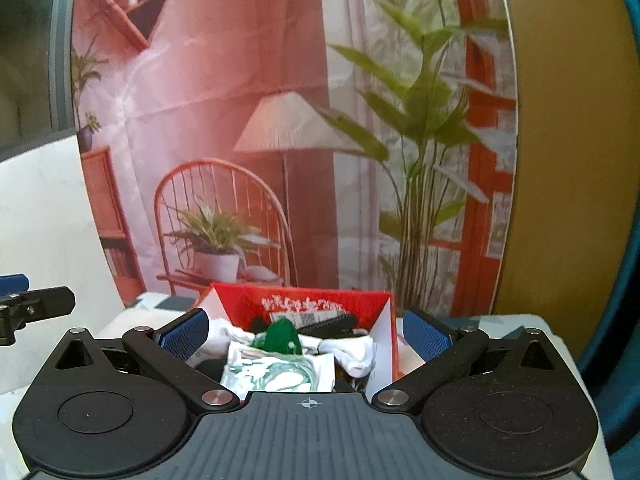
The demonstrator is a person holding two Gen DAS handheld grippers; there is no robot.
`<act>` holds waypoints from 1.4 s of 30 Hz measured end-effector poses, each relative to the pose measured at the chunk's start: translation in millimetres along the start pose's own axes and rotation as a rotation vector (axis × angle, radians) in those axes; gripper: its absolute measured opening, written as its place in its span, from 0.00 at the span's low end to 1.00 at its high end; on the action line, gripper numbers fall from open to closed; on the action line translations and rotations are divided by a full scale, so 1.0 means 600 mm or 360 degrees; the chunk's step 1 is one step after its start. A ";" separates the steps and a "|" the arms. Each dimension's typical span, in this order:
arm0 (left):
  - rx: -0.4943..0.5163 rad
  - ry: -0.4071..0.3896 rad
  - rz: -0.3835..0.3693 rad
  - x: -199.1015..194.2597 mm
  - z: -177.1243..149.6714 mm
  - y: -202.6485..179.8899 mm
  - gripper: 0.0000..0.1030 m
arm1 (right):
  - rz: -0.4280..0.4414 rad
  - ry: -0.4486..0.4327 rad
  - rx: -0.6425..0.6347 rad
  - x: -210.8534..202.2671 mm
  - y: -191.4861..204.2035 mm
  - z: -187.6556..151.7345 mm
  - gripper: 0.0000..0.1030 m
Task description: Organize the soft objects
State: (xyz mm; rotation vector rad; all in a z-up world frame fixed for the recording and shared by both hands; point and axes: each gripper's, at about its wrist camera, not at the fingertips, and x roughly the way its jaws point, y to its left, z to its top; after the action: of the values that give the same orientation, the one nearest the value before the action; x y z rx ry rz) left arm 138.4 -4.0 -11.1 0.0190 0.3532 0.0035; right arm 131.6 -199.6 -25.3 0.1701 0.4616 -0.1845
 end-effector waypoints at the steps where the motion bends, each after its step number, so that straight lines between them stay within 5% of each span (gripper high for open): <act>1: 0.0010 -0.0014 0.0015 -0.012 0.004 -0.001 1.00 | 0.0004 -0.0013 0.0001 -0.012 0.001 0.005 1.00; 16: 0.0052 -0.0142 0.0054 -0.124 0.020 -0.016 1.00 | -0.0038 -0.0225 0.0054 -0.169 -0.006 0.030 1.00; 42: 0.0000 -0.0159 -0.0019 -0.129 0.008 -0.014 1.00 | -0.0167 -0.0203 0.0035 -0.177 -0.012 0.009 1.00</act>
State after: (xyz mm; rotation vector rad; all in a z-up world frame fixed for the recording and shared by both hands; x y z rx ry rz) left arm 67.5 -13.2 20.0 0.0167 0.2533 -0.0092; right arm 38.7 -193.2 26.9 0.1547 0.3419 -0.3014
